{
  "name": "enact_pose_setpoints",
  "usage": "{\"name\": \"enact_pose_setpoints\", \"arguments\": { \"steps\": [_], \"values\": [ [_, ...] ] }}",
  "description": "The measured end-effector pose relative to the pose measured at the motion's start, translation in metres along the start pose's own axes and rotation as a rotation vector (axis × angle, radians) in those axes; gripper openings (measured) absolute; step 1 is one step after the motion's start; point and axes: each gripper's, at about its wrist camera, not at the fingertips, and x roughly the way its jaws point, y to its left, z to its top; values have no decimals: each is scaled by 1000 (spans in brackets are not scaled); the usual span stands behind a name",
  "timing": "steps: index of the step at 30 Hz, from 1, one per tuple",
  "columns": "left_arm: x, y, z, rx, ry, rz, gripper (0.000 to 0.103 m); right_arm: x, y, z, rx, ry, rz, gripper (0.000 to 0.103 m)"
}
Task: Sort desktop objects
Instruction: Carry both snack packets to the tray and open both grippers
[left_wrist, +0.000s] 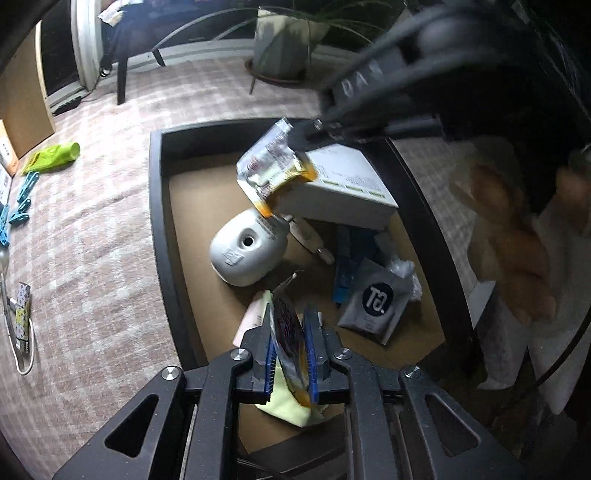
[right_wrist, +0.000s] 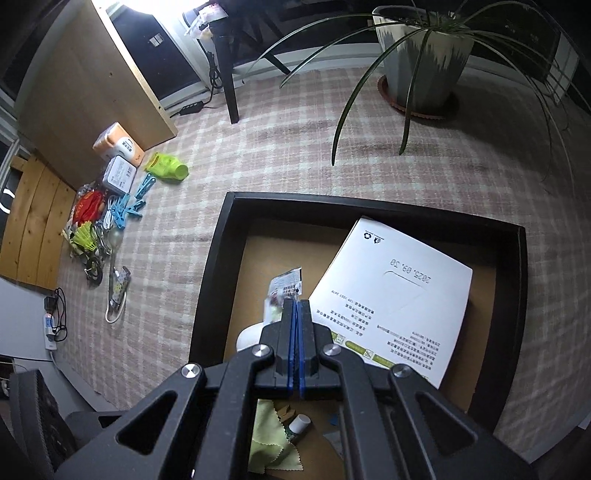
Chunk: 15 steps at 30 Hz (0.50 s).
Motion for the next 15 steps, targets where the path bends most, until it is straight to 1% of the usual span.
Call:
{"name": "enact_pose_setpoints", "arguments": {
  "steps": [1,2,3,5,6,12,15],
  "values": [
    [0,0,0,-1,2,5,26,0,0,0,5,6,0,4],
    [0,-1,0,2,0,2,31,0,0,0,7,6,0,5],
    [0,-1,-1,2,-2,1,31,0,1,0,6,5,0,6],
    [-2,1,-1,-1,-5,4,31,1,3,0,2,10,-1,12],
    [-3,2,0,-4,-7,6,31,0,3,1,2,8,3,13],
    [-9,12,0,-34,-27,14,31,2,9,0,1,19,22,13],
    [-12,23,0,-66,-34,22,31,4,13,0,-2,30,38,13]
  ]
}}
